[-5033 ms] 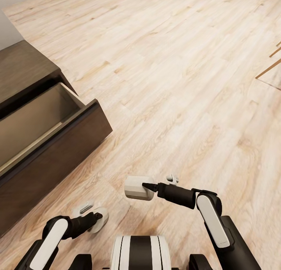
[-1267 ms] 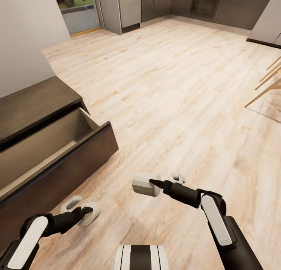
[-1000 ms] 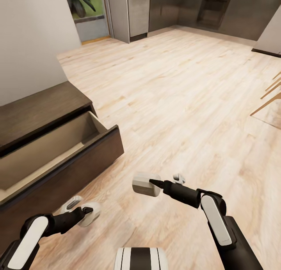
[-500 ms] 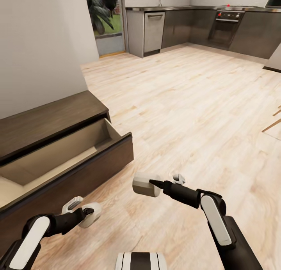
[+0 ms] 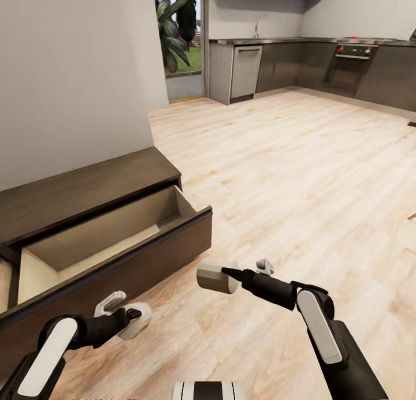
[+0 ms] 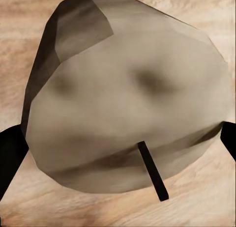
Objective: Place each of the two pumpkins and all three candles from the living room inside a cabinet in the living room (use any cabinet), then make sure every cabinet is closed, and position the cauldron so it is next to a table in the living room.
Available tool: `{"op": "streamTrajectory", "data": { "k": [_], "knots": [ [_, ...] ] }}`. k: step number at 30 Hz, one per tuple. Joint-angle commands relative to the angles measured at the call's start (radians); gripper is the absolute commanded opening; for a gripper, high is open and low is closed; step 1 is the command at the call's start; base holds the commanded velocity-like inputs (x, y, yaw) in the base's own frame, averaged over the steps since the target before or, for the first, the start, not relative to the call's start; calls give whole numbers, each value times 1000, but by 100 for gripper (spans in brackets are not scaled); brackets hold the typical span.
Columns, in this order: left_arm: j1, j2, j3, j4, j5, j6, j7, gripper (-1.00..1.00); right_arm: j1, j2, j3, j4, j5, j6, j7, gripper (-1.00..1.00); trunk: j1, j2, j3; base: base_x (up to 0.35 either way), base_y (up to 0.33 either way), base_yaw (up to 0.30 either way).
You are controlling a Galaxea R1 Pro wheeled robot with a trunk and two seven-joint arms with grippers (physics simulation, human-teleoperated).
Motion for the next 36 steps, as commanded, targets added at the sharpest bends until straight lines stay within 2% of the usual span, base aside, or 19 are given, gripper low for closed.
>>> {"op": "streamTrajectory", "data": {
  "k": [1, 5, 11, 20, 31, 36],
  "knots": [
    [0, 0, 0, 0, 16, 4, 10, -100, 0, -1, -4, 1, 9, 2, 8, -100, -1, 0, 3, -223, 0, 35],
    [0, 1, 0, 0, 22, 4, 10, -100, 0, -1, -12, 2, 9, 2, 8, -100, -3, 1, 19, -255, 0, 13],
    [0, 0, -2, 0, 22, 3, 10, -100, 0, -1, -13, 3, 9, 2, 7, -100, -5, 2, 45, -42, 0, 1],
    [0, 0, -5, -2, 22, 3, 10, -100, 0, 0, -13, 23, 9, 1, 7, -100, -5, 2, 55, -1, -5, 83],
    [0, -1, -21, -2, 23, 3, 10, -100, 1, 0, -13, 24, 9, -1, 8, -100, -5, 2, 69, -50, -242, 207],
    [0, -1, -21, -2, 26, 3, 9, -100, 0, 0, -13, 25, 9, -4, 8, -100, -5, 2, 75, -102, -96, 225]
  ]
}}
